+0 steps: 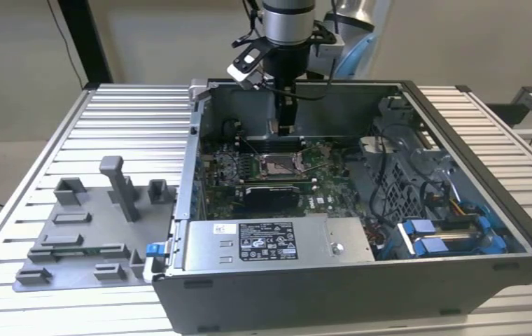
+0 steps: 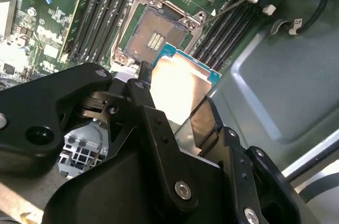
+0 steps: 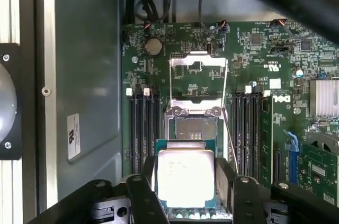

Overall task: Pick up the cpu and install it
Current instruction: 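Install the first cpu locking lever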

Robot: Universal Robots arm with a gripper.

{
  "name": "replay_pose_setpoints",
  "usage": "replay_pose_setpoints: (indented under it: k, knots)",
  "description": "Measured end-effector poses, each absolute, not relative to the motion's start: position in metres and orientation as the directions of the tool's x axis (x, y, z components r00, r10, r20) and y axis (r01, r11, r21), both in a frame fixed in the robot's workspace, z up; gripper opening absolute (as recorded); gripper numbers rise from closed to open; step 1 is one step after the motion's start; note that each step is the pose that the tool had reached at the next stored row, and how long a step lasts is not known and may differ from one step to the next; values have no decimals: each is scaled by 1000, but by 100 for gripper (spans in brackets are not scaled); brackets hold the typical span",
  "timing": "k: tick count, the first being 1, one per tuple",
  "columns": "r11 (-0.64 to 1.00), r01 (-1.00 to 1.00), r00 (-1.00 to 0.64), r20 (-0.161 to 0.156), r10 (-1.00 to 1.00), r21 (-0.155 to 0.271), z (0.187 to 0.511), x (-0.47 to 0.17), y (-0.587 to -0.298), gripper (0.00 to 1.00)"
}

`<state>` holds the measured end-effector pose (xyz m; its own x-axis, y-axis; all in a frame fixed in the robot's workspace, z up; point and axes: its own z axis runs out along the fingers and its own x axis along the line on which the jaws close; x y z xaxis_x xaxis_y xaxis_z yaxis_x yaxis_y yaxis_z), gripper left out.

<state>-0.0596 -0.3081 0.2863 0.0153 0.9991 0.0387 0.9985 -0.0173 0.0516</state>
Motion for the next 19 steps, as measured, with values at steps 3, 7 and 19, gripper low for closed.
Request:
replay_pose_setpoints:
  k: [3,7,19]
  knots:
    - [-17,999,15,39,999,51,283,-60,-308,0]
    - [-17,999,15,40,999,51,277,-60,-308,0]
    - [-17,999,15,41,999,51,274,-60,-308,0]
